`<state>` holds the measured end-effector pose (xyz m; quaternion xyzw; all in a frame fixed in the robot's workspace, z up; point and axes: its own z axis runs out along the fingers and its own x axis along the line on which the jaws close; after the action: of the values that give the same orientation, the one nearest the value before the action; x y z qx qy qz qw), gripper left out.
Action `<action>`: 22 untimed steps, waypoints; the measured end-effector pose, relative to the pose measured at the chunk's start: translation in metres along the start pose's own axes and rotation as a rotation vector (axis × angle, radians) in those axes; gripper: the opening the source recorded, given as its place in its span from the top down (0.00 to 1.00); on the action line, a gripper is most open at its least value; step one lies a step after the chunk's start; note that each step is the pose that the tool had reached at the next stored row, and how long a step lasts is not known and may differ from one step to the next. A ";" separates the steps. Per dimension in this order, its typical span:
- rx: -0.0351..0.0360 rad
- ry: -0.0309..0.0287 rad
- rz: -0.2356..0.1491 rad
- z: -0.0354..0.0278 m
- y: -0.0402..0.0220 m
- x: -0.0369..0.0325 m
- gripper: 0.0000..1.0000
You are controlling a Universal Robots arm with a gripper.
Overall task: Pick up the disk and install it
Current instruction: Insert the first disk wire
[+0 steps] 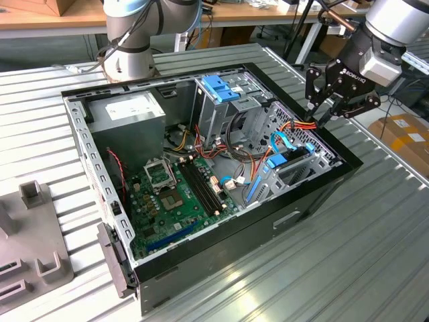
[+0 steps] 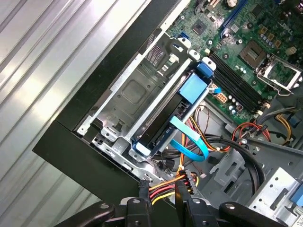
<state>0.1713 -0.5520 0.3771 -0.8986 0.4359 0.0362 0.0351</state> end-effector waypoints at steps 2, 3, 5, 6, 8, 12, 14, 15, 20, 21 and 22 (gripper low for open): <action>-0.0009 -0.0002 -0.009 0.0000 0.0000 0.0000 0.64; -0.0020 -0.0007 -0.021 0.0000 0.0000 0.0000 0.64; -0.0064 -0.0021 -0.066 0.0000 0.0000 0.0000 0.64; -0.0096 -0.0032 -0.100 0.0000 0.0000 0.0000 0.64; -0.0103 -0.0034 -0.107 0.0000 0.0000 0.0000 0.64; -0.0114 -0.0037 -0.120 0.0000 0.0000 0.0000 0.64; -0.0138 -0.0039 -0.157 0.0001 0.0000 0.0000 0.64; -0.0135 -0.0032 -0.170 0.0001 -0.0001 0.0001 0.64; 0.0046 0.0150 -0.191 0.0001 0.0001 -0.0001 0.64; 0.0138 0.0241 -0.192 0.0000 0.0003 0.0002 0.64; 0.0264 0.0360 -0.194 0.0000 0.0007 0.0006 0.64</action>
<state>0.1711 -0.5528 0.3771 -0.9365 0.3478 0.0108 0.0425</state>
